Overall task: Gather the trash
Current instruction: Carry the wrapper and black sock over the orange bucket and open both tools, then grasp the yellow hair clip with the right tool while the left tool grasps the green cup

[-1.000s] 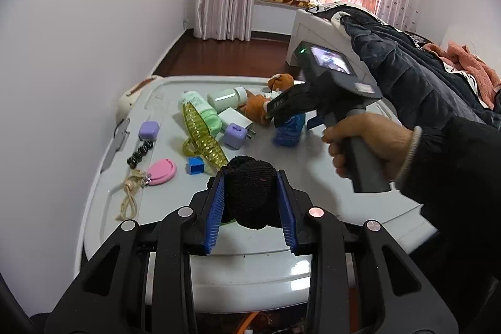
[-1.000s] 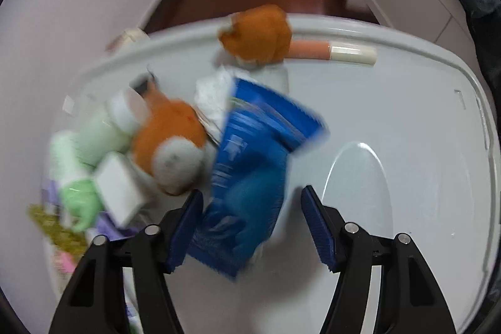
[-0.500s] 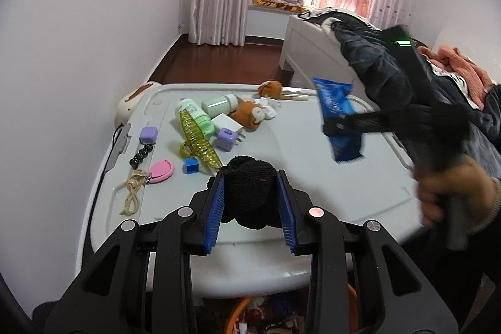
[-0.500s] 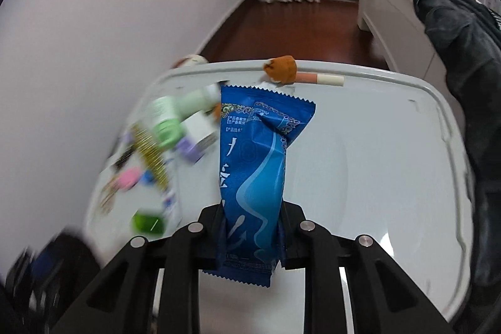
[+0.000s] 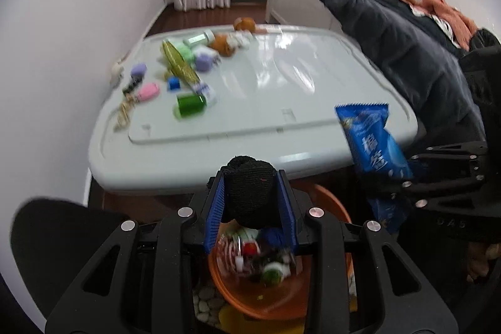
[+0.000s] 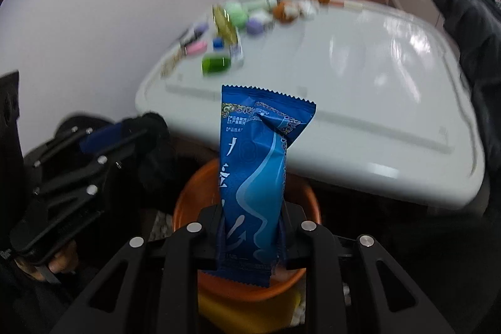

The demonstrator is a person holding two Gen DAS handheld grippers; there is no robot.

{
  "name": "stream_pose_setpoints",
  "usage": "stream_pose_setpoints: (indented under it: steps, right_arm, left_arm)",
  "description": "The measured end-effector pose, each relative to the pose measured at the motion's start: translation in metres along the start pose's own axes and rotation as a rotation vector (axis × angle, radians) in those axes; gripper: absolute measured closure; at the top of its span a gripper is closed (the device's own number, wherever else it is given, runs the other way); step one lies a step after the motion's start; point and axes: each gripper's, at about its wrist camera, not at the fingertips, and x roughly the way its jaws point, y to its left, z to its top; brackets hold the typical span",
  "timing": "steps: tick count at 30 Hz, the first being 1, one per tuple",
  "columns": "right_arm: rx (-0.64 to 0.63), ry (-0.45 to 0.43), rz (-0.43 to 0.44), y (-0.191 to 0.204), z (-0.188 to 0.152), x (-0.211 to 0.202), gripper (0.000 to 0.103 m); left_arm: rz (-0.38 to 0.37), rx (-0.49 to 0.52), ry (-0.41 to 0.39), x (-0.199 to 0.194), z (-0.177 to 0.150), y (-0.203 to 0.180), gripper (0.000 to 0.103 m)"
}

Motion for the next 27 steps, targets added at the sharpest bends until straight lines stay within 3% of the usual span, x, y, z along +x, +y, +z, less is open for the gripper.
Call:
stream_pose_setpoints:
  steps: [2, 4, 5, 7, 8, 17, 21, 27]
  right_arm:
    - [0.003, 0.039, 0.004, -0.005, -0.009, 0.011, 0.072]
    - [0.003, 0.063, 0.001, -0.003, -0.018, 0.019, 0.057]
    - [0.001, 0.078, -0.007, -0.003, -0.021, 0.024, 0.043]
    - [0.0, 0.086, -0.015, -0.004, -0.023, 0.029, 0.041]
    - [-0.002, 0.088, -0.012, -0.004, -0.026, 0.03, 0.041]
    - [0.032, 0.056, -0.015, -0.022, -0.021, 0.023, 0.041]
    - [0.029, 0.016, -0.023, -0.027, 0.019, 0.028, 0.041]
    - [-0.074, -0.023, -0.016, -0.006, 0.128, 0.069, 0.041]
  left_arm:
    - [0.004, 0.02, 0.019, 0.003, -0.007, -0.005, 0.07]
    - [0.007, 0.029, 0.036, 0.005, -0.01, -0.008, 0.061]
    - [0.011, 0.03, 0.043, 0.006, -0.011, -0.008, 0.057]
    - [0.033, 0.024, 0.046, 0.007, -0.011, -0.007, 0.038]
    - [0.037, 0.02, 0.047, 0.007, -0.011, -0.007, 0.035]
    - [0.037, -0.04, 0.092, 0.021, -0.003, 0.008, 0.035]
    - [0.066, -0.124, 0.074, 0.032, 0.016, 0.035, 0.035]
    - [0.125, -0.244, 0.053, 0.044, 0.031, 0.076, 0.035]
